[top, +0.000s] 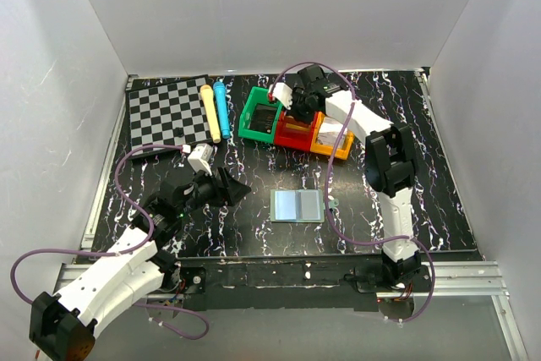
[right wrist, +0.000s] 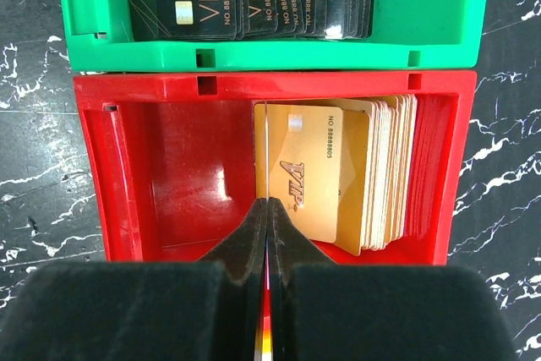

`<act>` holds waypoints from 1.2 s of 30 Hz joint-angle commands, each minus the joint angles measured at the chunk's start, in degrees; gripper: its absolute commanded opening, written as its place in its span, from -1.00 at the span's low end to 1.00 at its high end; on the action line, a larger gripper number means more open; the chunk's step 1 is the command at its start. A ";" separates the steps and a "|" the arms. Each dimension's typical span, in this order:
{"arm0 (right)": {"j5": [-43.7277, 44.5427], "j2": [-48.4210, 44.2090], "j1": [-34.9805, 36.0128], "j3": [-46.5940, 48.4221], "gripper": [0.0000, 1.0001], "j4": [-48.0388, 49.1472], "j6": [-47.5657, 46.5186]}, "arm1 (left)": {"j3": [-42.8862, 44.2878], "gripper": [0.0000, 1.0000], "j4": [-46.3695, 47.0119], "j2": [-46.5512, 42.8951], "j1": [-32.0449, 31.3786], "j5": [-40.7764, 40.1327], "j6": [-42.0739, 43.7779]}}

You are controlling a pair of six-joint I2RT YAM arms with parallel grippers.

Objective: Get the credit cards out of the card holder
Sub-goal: Place the credit card in the storage box.

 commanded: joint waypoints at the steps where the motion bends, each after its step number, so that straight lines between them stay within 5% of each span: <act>1: 0.58 1.72 0.42 2.95 -0.97 -0.80 -1.30 | -0.20 0.28 -0.28 -0.30 0.28 -0.74 0.06; 36: 8.49 4.97 1.30 5.15 -0.97 0.25 0.90 | -1.35 0.28 1.39 0.75 0.19 1.11 -0.64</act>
